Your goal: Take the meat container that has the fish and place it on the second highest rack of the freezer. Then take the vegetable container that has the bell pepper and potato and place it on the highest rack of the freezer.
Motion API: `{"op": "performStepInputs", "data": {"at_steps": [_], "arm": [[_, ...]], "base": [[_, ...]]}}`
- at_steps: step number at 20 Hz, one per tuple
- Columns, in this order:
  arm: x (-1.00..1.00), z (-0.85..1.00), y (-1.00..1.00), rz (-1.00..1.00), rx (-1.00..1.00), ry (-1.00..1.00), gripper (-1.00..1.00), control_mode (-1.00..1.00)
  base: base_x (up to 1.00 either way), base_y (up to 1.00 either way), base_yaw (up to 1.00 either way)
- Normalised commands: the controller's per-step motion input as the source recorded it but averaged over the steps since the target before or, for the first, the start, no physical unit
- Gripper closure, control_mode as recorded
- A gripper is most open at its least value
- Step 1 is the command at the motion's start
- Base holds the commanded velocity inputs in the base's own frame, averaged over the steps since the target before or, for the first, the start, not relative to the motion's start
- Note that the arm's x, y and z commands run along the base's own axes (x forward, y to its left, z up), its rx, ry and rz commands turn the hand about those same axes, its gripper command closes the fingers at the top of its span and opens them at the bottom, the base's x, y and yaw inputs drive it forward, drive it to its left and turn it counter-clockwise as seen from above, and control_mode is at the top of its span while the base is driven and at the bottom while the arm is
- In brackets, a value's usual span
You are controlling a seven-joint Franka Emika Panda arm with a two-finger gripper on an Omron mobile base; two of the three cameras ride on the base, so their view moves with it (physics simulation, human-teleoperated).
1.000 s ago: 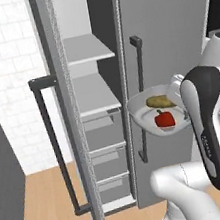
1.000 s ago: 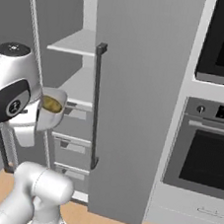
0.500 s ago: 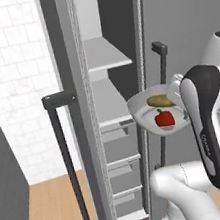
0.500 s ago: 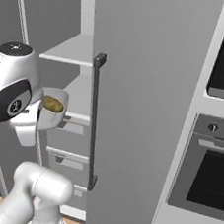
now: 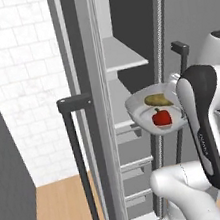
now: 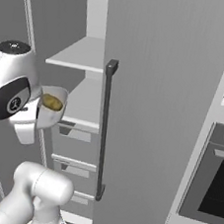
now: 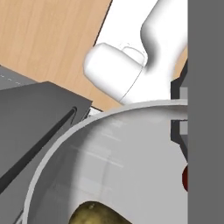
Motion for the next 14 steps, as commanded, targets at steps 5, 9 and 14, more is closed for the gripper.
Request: {"op": "performStepInputs", "data": {"at_steps": [5,9,14], "arm": [[-0.02,0.42,0.11,-0.01,0.00,-0.19,1.00,-1.00],[0.43,0.46,0.00,-0.18,0.00,-0.08,1.00,-1.00],[1.00,0.24,0.00,-0.14,0.02,0.00,1.00,-1.00]], "base": [[0.00,0.00,0.00],[0.00,0.00,0.00],[0.00,0.00,0.00]]}}
